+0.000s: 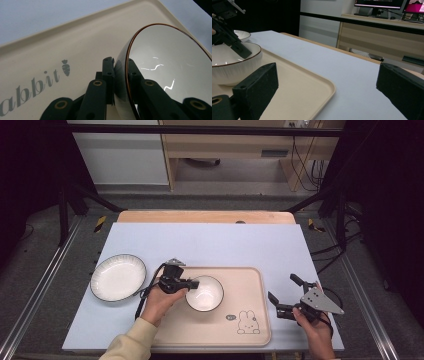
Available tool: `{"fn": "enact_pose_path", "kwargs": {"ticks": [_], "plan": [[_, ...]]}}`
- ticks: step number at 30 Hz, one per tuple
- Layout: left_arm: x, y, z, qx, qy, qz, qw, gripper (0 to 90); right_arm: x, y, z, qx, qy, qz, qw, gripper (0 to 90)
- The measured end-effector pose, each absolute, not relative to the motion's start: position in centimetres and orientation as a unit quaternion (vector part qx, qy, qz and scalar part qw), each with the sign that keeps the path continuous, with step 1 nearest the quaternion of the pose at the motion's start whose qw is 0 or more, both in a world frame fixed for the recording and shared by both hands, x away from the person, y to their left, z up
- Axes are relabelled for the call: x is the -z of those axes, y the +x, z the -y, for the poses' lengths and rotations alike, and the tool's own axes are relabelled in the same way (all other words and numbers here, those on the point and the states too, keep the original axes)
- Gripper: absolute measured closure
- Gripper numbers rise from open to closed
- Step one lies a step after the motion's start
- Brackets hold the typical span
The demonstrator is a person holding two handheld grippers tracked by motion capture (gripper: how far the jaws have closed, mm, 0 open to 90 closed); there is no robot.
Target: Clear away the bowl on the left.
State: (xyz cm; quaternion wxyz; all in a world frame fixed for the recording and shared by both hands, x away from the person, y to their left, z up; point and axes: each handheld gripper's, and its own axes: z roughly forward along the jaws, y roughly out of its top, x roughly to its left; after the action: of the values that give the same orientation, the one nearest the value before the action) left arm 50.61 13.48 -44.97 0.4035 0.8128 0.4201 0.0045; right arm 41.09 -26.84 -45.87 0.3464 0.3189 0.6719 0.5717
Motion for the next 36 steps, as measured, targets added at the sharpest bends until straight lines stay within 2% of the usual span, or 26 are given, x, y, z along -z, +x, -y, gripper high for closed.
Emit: {"fn": "enact_pose_path", "kwargs": {"ticks": [23,31,36], "plan": [[45.12,50.64,-13.43,-0.012,0.819,-0.415,0.397,80.3,46.0,41.24,26.89,-0.57,0.323,-0.673,0.343,4.2],[45.1,50.3,-13.44,-0.036,0.826,-0.399,0.396,78.6,46.08,41.28,26.83,-0.568,0.324,-0.674,0.344,4.2],[44.84,50.01,-13.95,-0.044,0.82,-0.386,0.421,75.8,46.27,41.37,26.82,-0.565,0.327,-0.676,0.342,4.2]]}}
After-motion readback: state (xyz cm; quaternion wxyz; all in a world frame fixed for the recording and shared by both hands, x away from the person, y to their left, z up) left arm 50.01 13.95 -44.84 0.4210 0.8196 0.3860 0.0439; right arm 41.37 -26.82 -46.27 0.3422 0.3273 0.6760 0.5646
